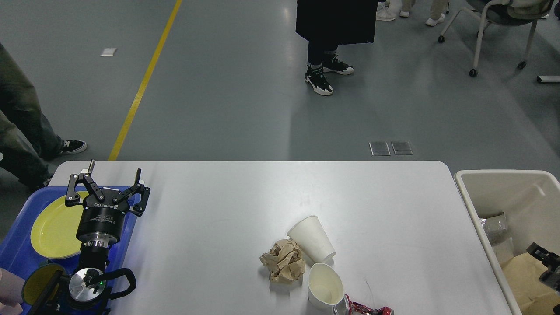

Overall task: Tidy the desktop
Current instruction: 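Raise the right gripper and move it over the crumpled brown paper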

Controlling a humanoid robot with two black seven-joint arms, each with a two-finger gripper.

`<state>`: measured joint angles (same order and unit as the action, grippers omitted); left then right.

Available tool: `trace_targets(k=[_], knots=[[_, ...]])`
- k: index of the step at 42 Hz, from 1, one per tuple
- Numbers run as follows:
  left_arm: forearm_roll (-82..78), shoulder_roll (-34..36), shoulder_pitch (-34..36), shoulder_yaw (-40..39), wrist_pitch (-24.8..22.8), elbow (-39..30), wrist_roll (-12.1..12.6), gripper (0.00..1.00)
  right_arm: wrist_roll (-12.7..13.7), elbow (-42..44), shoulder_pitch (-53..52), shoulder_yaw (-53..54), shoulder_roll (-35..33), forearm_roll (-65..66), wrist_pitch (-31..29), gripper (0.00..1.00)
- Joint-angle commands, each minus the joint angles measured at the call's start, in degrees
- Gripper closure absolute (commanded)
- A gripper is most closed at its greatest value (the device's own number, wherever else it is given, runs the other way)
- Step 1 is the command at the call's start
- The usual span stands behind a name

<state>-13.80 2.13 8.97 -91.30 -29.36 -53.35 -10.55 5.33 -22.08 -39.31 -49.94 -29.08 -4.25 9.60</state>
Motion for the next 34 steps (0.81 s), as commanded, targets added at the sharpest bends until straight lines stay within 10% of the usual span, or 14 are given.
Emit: trace_targets(k=[1,13,25,34], knots=[[0.0,-0.02,0.0,-0.02,-0.08,0.0,0.0,0.04,0.12,-9.9,-9.71,-7.7,-2.73,0.03,-0.28,0.0],[0.0,-0.02,0.09,-0.02,0.01,0.0,0.09,0.04,0.12,-35.3,-43.8,-30.03,-1.6,-0.05,-9.67,0.0],[0.0,-0.02,0.0,-0.02,0.01,0.0,0.0,0.04,0.3,-43.48,-72.63,-36.55,11.13,-0.49,-43.13,0.0],[0.0,-0.02,0.0,-0.02,0.01,0.0,0.0,0.04,0.3,-57.88,-91.01,-34.71,15.81,-0.41,-50.82,0.0]])
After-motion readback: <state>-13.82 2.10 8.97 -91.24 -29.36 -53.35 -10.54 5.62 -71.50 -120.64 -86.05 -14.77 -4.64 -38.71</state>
